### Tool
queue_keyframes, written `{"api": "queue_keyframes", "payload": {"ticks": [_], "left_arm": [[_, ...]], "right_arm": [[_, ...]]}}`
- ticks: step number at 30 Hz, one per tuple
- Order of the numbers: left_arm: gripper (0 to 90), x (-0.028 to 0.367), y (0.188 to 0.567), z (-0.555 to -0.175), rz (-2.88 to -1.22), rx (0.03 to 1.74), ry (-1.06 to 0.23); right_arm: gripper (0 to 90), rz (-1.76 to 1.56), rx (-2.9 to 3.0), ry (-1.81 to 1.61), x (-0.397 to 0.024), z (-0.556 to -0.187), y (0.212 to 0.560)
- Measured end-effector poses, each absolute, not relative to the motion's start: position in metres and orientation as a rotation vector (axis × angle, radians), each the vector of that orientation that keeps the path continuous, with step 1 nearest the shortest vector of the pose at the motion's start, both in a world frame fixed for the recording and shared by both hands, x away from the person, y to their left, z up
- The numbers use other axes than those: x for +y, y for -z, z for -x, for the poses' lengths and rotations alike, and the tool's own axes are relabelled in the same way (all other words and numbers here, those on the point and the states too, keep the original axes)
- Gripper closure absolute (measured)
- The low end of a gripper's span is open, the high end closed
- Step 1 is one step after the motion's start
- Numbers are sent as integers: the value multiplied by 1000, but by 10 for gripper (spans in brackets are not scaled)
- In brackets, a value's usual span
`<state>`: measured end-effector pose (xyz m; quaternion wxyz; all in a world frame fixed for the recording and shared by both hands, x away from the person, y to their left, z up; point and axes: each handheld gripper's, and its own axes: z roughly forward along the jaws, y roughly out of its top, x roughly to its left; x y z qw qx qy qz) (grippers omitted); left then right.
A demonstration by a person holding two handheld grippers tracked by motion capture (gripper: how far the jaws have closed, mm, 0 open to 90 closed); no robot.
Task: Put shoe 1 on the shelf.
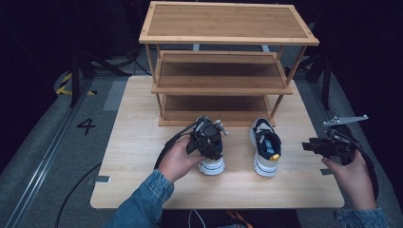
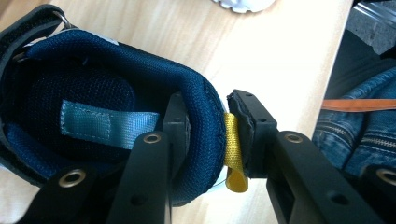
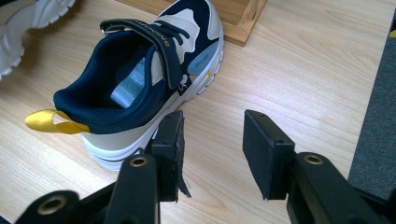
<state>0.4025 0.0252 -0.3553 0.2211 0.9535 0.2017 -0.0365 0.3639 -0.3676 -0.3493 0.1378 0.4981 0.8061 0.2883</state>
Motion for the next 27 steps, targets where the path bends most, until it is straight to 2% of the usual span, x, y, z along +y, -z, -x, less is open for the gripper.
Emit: {"api": "queue_keyframes", "payload": {"ticks": [27], "left_arm": [[687,19,363,-490,-2679,465,11]], "right_arm": [[592,-1454,2328,-841,-372,-364,351]]}}
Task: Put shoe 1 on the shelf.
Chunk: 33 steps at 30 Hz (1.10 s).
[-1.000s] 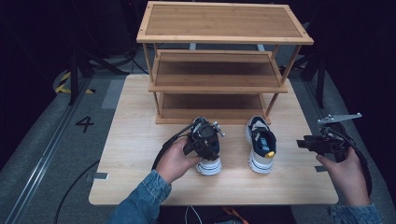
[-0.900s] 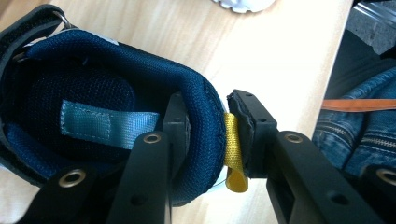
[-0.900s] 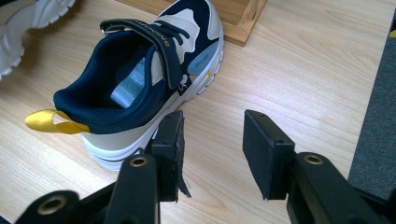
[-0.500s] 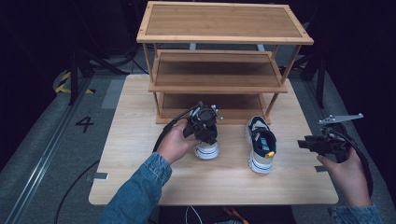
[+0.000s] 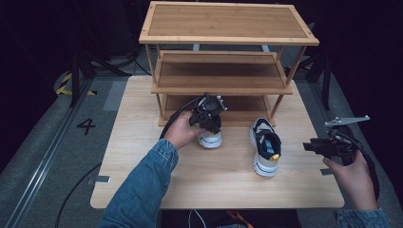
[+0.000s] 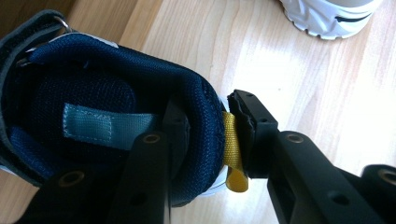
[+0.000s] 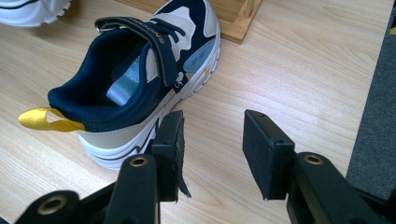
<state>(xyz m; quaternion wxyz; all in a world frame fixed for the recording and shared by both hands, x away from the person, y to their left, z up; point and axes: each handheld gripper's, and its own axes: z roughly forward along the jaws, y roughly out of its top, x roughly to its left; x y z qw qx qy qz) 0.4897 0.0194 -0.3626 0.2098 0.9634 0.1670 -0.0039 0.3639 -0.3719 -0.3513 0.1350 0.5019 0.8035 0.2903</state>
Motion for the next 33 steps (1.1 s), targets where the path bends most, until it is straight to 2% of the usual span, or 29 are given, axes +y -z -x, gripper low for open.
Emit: {"api": "queue_keyframes", "payload": {"ticks": [10,13,18,22,28,33], "left_arm": [[671,23,374,-503,-2671,482,17],[641,26,376,-505,-2676,516,2],[545,28,375,-497,-2653,523,-38],[505,27,371,-488,-2646,520,-90],[474,33,355,-468,-2592,541,-185],[464,40,343,-444,-2552,568,-167]], "right_arm": [[592,-1456,2329,-843,-372,-363,351],[591,-1452,2329,-843,-371,-364,351],[589,-1444,2332,-838,-370,-364,351],[586,-1441,2336,-836,-368,-365,351],[586,-1450,2340,-838,-367,-365,351],[581,-1435,2345,-835,-366,-367,351]]}}
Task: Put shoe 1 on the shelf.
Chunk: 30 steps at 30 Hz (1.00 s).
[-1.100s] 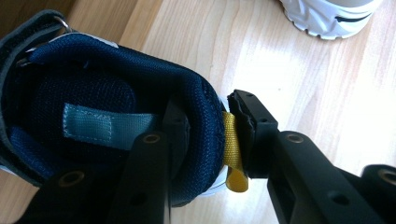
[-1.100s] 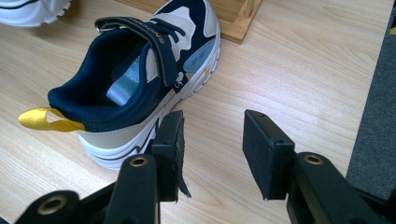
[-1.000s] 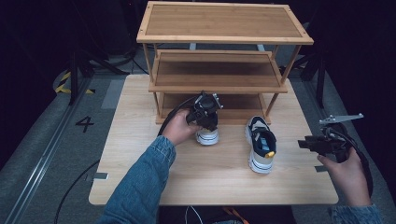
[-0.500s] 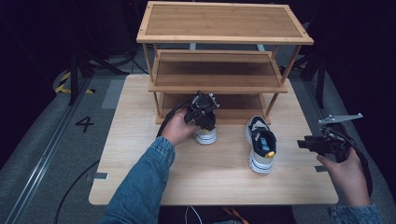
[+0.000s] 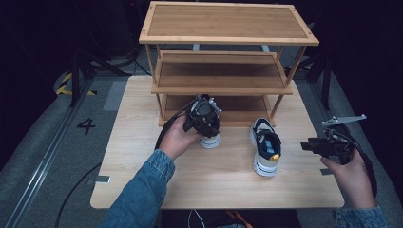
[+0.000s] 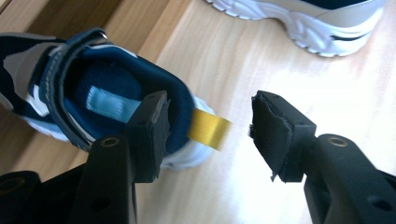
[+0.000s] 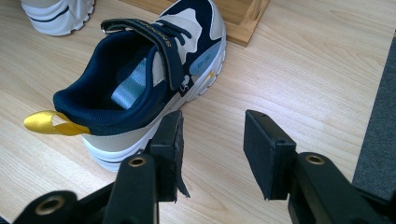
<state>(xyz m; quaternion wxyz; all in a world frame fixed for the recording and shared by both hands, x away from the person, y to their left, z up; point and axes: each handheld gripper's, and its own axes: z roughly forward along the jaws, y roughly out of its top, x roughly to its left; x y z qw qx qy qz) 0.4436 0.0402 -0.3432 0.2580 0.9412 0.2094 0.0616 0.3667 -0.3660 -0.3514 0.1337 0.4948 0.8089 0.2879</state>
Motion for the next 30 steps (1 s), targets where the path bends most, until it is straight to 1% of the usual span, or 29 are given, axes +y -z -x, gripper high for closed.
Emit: {"api": "queue_keyframes", "payload": {"ticks": [2,4,7,9,14,16,19,20,21,23,25,28,30], "left_arm": [[482,43,341,-434,-2531,571,-151],[545,45,343,-427,-2513,576,-81],[601,44,350,-420,-2526,591,-3],[636,42,357,-418,-2526,594,4],[667,42,374,-421,-2493,651,37],[696,42,383,-424,-2509,684,52],[755,41,393,-427,-2531,731,18],[818,40,396,-428,-2543,750,12],[838,40,398,-429,-2554,768,10],[859,39,403,-431,-2552,790,20],[865,38,406,-433,-2548,809,3],[891,39,407,-436,-2515,855,-43],[891,40,407,-438,-2516,873,-80]], "right_arm": [[582,-1435,2347,-838,-365,-367,352],[584,-1431,2347,-833,-365,-367,351],[584,-1433,2348,-836,-363,-366,351],[584,-1424,2350,-834,-363,-366,351],[584,-1425,2350,-835,-362,-366,351],[584,-1426,2347,-834,-363,-366,351],[586,-1432,2348,-837,-364,-366,351],[586,-1431,2348,-838,-364,-366,351],[586,-1432,2346,-839,-364,-366,351],[587,-1430,2345,-839,-364,-366,351],[588,-1424,2346,-836,-363,-366,351],[589,-1424,2350,-831,-362,-367,351],[589,-1424,2351,-830,-362,-367,352]]}}
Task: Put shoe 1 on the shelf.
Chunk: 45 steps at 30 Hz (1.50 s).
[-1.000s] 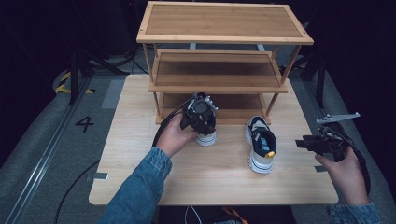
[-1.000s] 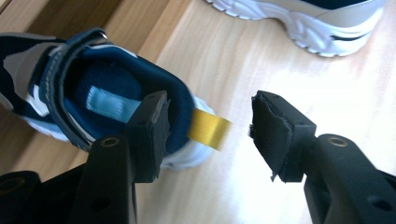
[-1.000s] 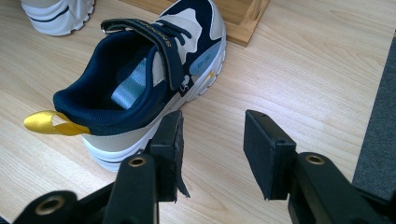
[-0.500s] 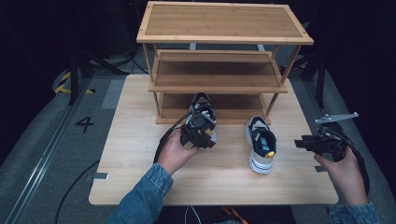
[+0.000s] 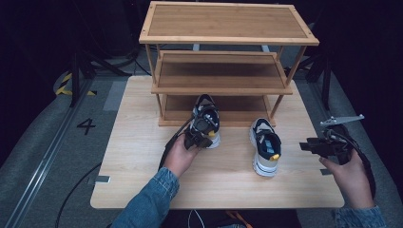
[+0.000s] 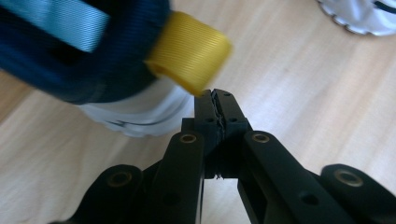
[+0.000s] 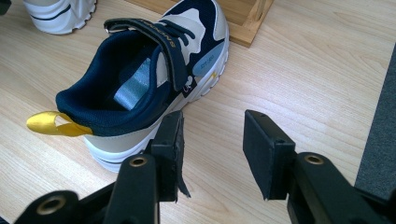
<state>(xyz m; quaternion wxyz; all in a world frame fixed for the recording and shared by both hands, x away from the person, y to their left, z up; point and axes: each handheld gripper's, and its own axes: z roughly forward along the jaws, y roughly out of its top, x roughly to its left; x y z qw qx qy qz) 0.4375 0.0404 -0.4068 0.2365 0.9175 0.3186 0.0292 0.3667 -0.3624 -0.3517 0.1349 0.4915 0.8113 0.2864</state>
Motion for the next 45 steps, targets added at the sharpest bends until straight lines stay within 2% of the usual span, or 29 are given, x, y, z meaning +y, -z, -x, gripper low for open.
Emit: {"api": "queue_keyframes", "payload": {"ticks": [4,7,11,14,18,23,27,32,41,42,43,45], "left_arm": [[891,44,408,-441,-2509,935,-163],[893,49,407,-446,-2478,916,-134],[892,52,404,-449,-2453,947,-191],[891,57,401,-453,-2405,989,-155],[877,60,397,-458,-2386,1022,-205],[885,63,395,-464,-2342,1023,-160],[874,60,393,-466,-2345,1041,-245],[870,58,394,-474,-2325,1058,-245],[822,54,397,-486,-2311,1071,-314],[811,53,398,-487,-2315,1087,-336],[759,52,400,-489,-2333,1103,-377],[722,55,403,-493,-2306,1105,-336]], "right_arm": [[589,-1437,2351,-831,-363,-367,352],[589,-1430,2351,-830,-363,-367,353],[589,-1448,2349,-824,-364,-365,354],[589,-1445,2345,-823,-365,-364,354],[589,-1456,2343,-820,-366,-363,354],[589,-1451,2346,-818,-365,-364,356],[589,-1445,2350,-817,-364,-364,356],[589,-1457,2346,-818,-366,-363,356],[589,-1476,2338,-797,-370,-358,360],[589,-1480,2336,-797,-371,-357,360],[589,-1486,2331,-798,-372,-356,360],[589,-1489,2323,-792,-374,-354,360]]}}
